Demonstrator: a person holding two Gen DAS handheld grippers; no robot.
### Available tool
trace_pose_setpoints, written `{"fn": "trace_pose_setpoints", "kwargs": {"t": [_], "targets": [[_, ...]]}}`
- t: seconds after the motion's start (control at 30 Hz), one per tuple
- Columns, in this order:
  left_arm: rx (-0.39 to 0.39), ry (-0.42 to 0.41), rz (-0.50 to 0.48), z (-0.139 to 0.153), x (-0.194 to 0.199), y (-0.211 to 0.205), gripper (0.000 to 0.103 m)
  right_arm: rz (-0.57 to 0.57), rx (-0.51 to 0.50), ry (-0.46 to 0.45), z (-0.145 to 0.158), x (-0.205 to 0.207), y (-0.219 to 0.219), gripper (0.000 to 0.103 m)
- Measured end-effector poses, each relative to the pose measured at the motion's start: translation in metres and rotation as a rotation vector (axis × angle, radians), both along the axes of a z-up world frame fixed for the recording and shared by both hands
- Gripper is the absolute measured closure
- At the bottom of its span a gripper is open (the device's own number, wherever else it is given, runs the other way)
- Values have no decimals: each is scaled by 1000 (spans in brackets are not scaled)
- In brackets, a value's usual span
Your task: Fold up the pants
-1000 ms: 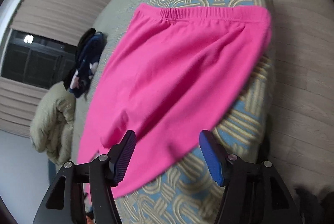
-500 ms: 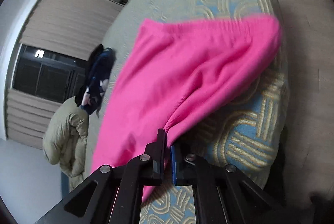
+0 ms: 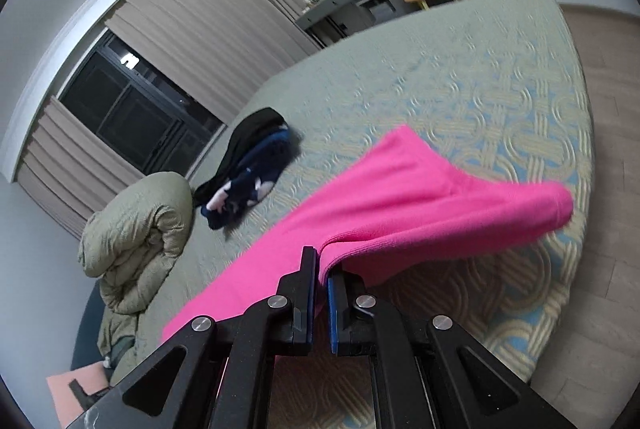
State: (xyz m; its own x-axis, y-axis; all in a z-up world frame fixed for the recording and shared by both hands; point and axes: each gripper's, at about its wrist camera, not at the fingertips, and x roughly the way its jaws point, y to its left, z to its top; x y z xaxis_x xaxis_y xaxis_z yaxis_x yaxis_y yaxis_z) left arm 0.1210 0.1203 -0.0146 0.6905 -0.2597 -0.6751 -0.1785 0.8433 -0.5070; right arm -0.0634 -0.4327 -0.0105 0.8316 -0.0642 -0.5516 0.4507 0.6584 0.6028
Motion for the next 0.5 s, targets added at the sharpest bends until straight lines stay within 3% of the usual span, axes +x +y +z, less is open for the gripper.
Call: {"fn": "trace_pose_setpoints", "kwargs": {"t": [0.17,0.27,0.4,0.5], "targets": [[44,64,-32,13,44,-13,99,54,-53,104,12,50,-11,98],[117,115,-44,12,81,-25,99,97,-101,192,13,93,-19,96],[181,208,-55,3,140,-43,99,145,-94,293,2,153,-34,92],[245,270,-51,-11,186,-59,99,145,-169,438,-14,209,-48,87]]}}
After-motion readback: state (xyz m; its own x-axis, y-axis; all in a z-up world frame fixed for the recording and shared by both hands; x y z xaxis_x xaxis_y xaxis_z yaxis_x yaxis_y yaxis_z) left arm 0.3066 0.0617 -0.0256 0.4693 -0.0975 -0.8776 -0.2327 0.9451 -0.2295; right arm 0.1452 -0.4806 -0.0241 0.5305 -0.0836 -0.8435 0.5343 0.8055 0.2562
